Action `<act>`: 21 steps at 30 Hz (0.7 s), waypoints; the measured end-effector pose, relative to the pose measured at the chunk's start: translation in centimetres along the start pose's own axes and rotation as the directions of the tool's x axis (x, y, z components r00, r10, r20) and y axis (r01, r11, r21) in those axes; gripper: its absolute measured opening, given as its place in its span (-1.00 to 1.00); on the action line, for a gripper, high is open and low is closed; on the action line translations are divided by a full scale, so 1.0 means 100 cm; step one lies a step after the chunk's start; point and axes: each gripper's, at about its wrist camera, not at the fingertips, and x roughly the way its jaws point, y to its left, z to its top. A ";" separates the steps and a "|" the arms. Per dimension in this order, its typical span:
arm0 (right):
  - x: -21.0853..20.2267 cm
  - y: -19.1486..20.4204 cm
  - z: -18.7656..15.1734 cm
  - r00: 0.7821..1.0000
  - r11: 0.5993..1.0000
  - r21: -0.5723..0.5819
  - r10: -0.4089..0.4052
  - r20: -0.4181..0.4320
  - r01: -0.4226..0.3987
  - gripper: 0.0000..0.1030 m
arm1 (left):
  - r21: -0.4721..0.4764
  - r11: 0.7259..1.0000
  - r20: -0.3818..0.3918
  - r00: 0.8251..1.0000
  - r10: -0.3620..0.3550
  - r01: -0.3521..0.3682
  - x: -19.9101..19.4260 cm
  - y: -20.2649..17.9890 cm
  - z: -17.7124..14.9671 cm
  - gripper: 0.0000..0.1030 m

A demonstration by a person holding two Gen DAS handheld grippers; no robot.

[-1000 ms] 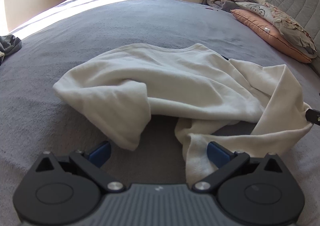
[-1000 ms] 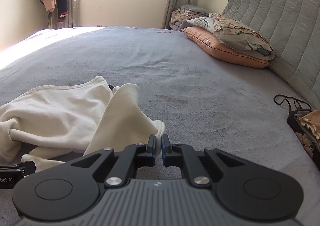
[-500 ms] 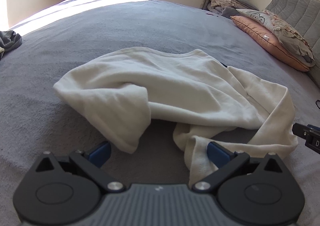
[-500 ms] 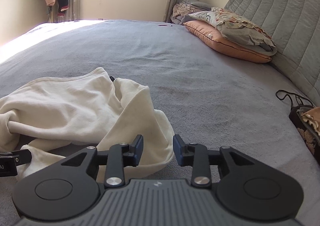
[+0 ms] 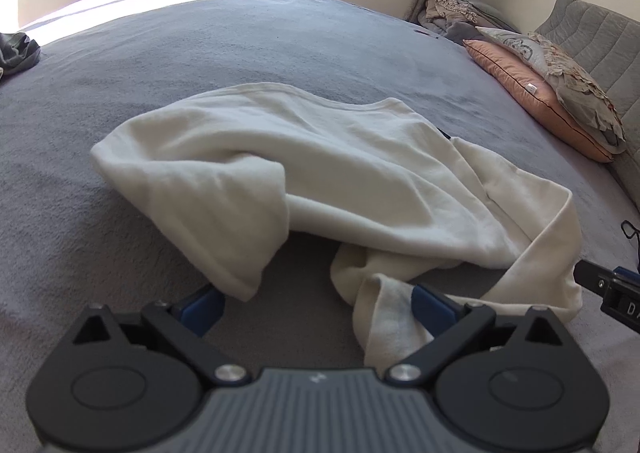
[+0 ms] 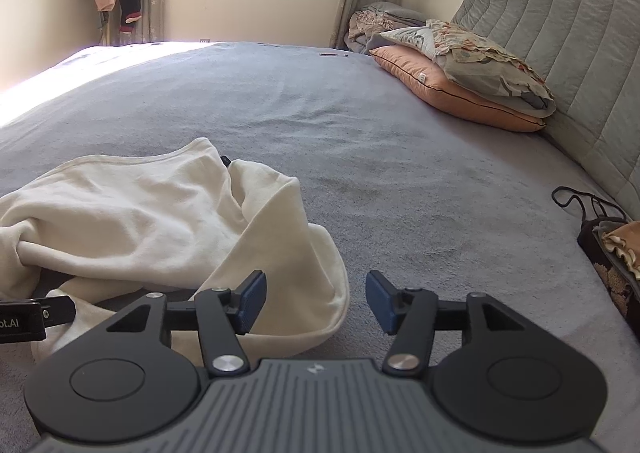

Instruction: Fold clothes

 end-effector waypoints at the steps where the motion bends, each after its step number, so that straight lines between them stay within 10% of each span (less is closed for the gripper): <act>1: 0.000 0.000 0.000 1.000 1.000 0.002 0.001 0.000 -0.001 0.13 | -0.005 1.000 0.006 1.000 -0.007 0.007 -0.001 0.000 0.000 0.83; 6: -0.001 -0.001 0.000 1.000 1.000 -0.001 0.003 0.001 -0.003 0.14 | -0.049 0.997 0.009 0.998 -0.063 0.064 -0.002 0.004 0.001 0.41; 11: -0.003 0.000 0.000 1.000 1.000 -0.002 0.009 0.006 -0.009 0.22 | -0.069 0.983 -0.016 0.985 -0.173 0.172 -0.001 0.000 -0.001 -0.64; 21: -0.005 0.002 0.000 0.999 0.999 0.005 0.054 0.004 -0.054 0.35 | 0.129 0.954 -0.045 0.962 -0.268 0.272 -0.012 -0.035 -0.014 -0.96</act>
